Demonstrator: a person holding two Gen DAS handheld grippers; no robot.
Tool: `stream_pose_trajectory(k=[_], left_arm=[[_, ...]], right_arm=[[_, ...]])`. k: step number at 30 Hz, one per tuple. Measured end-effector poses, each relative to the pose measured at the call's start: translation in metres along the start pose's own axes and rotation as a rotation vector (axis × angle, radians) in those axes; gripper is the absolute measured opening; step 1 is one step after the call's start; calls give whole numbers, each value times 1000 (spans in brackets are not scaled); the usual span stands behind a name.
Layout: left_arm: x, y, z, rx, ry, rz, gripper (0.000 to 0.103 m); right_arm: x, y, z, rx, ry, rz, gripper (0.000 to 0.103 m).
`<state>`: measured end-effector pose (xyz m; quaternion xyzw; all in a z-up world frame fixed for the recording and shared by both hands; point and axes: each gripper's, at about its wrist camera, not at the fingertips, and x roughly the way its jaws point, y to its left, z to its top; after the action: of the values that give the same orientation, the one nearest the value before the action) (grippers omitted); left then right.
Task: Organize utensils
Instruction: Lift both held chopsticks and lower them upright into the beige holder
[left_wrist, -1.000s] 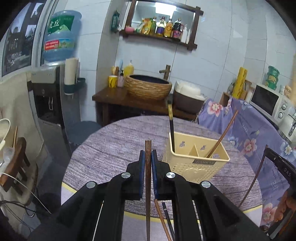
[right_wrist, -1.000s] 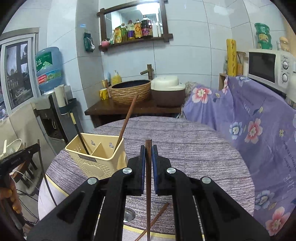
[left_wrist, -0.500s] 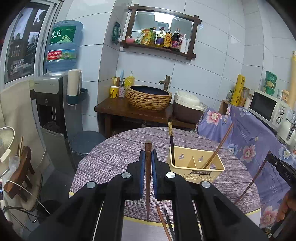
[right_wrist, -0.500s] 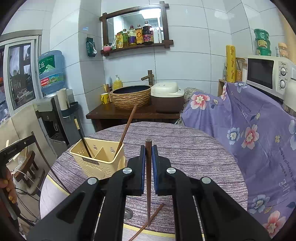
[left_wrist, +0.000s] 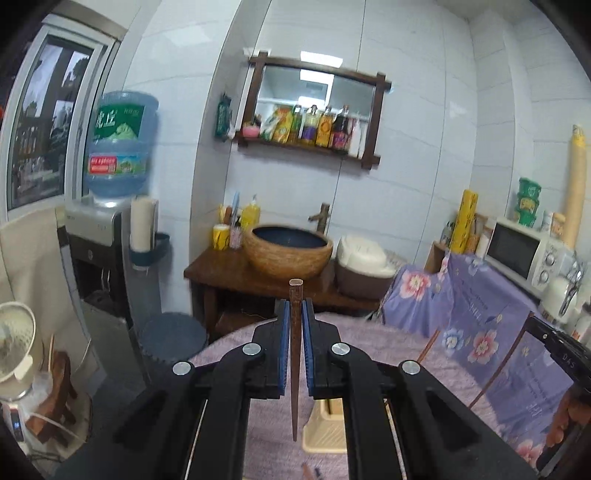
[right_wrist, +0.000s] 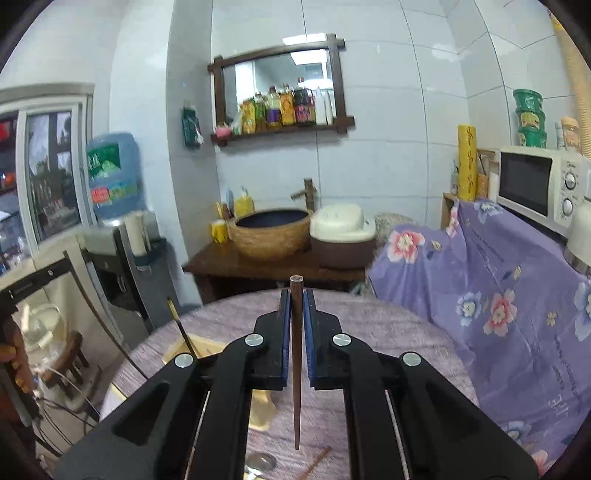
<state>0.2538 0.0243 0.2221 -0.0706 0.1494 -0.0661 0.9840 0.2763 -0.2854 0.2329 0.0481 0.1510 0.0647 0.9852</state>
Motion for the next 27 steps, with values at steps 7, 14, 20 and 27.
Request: stream_pose_trajectory(k=[7,14,20,27], left_arm=[[0,-25,44,-37,-71,-78,8],[35,-39,14,-32,-25,-81,8],[71,-35,-29,-46,72,-88,8],[99,-24,-67,-76,174,-87,8]], right_arm=[[-6,27,59,19,-113,52,8],[41,43,30,71,-69,65,8],[82,40,-14,109,30,59,8],[106,26,-47,141,98,31,8]])
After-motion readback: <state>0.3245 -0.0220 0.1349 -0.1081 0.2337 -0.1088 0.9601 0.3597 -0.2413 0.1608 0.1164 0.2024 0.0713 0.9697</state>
